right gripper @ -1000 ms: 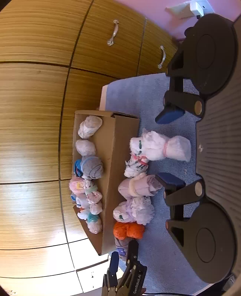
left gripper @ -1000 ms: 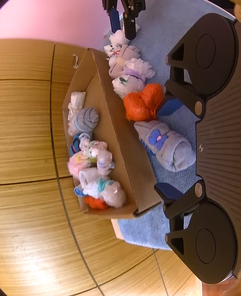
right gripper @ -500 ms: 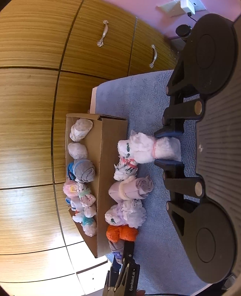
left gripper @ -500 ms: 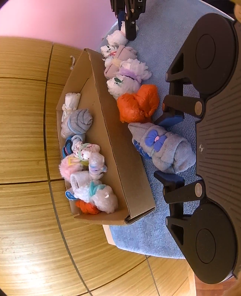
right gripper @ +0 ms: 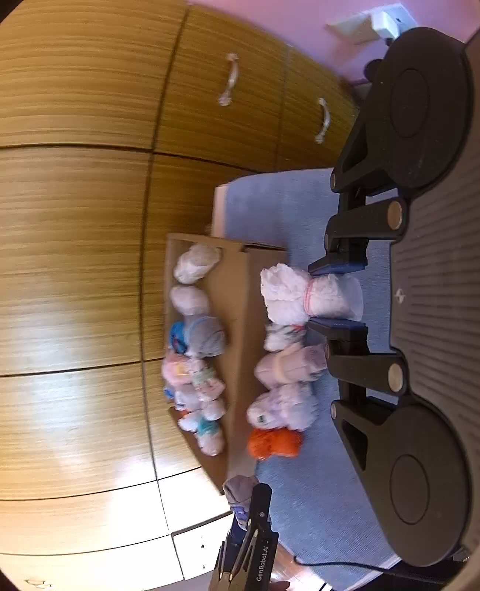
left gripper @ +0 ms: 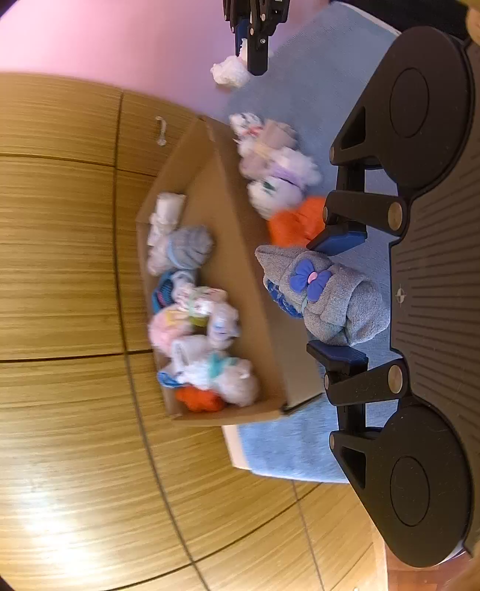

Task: Organize objects
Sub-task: 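Grasp the grey blue-bow sock with left gripper while right gripper grasps the white fluffy pink-banded bundle, then carry both held socks over the tray and lower them inside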

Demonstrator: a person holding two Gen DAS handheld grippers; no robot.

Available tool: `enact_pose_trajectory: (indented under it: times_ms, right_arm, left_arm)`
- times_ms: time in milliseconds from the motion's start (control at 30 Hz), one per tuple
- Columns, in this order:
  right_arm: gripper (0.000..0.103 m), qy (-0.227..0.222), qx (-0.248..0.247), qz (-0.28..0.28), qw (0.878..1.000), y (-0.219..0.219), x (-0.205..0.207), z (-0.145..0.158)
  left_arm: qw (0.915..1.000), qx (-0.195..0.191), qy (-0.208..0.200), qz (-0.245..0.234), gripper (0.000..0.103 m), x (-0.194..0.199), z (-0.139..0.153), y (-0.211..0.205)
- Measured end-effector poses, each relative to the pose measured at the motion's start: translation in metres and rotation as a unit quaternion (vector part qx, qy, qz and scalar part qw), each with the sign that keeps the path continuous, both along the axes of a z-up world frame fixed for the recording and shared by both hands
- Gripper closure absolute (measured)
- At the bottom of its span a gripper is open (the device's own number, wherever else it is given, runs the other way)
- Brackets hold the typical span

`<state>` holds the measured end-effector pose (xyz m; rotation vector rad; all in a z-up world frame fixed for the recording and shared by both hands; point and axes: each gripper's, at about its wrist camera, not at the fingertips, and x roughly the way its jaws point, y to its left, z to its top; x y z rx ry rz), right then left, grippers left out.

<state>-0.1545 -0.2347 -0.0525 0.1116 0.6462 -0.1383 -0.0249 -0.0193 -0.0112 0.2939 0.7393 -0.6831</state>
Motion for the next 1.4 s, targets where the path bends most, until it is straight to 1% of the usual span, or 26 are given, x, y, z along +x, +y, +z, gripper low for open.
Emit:
enact_pose_trajectory:
  times_ms: [167, 267, 333, 533, 700, 767, 900, 1000, 1233, 1400]
  right_arm:
    - [0.081, -0.013, -0.015, 0.013, 1.0, -0.003, 0.004, 0.025]
    - [0.081, -0.023, -0.034, 0.018, 0.999, -0.006, 0.006, 0.041]
    - [0.081, -0.031, -0.037, 0.021, 0.999, -0.009, 0.008, 0.051]
    - [0.081, -0.047, -0.07, 0.033, 0.996, -0.015, 0.017, 0.078]
    - [0.081, -0.048, -0.089, 0.051, 0.994, -0.018, 0.031, 0.094]
    - [0.081, -0.047, -0.094, 0.056, 0.993, -0.019, 0.038, 0.096]
    - [0.081, -0.04, -0.099, 0.067, 0.992, -0.023, 0.053, 0.094]
    - [0.081, -0.032, -0.098, 0.07, 0.992, -0.027, 0.064, 0.087]
    - [0.081, -0.003, -0.087, 0.073, 0.994, -0.04, 0.094, 0.057]
    - [0.081, 0.017, -0.08, 0.078, 0.994, -0.042, 0.117, 0.035]
  left_arm:
    - [0.9998, -0.014, 0.012, 0.001, 0.047, 0.003, 0.027, -0.01]
    - [0.9998, -0.018, 0.011, -0.004, 0.047, 0.005, 0.041, -0.019]
    - [0.9997, -0.02, 0.009, -0.01, 0.047, 0.006, 0.048, -0.027]
    - [0.9993, -0.02, 0.001, -0.033, 0.047, 0.018, 0.071, -0.063]
    - [0.998, -0.022, 0.007, -0.059, 0.047, 0.031, 0.084, -0.1]
    - [0.9971, -0.029, 0.017, -0.069, 0.047, 0.038, 0.085, -0.113]
    - [0.9958, -0.03, 0.025, -0.082, 0.047, 0.048, 0.078, -0.136]
    - [0.9948, -0.031, 0.032, -0.092, 0.047, 0.057, 0.068, -0.151]
    - [0.9928, -0.011, 0.054, -0.106, 0.047, 0.084, 0.022, -0.18]
    - [0.9913, 0.012, 0.068, -0.112, 0.047, 0.112, -0.009, -0.194]
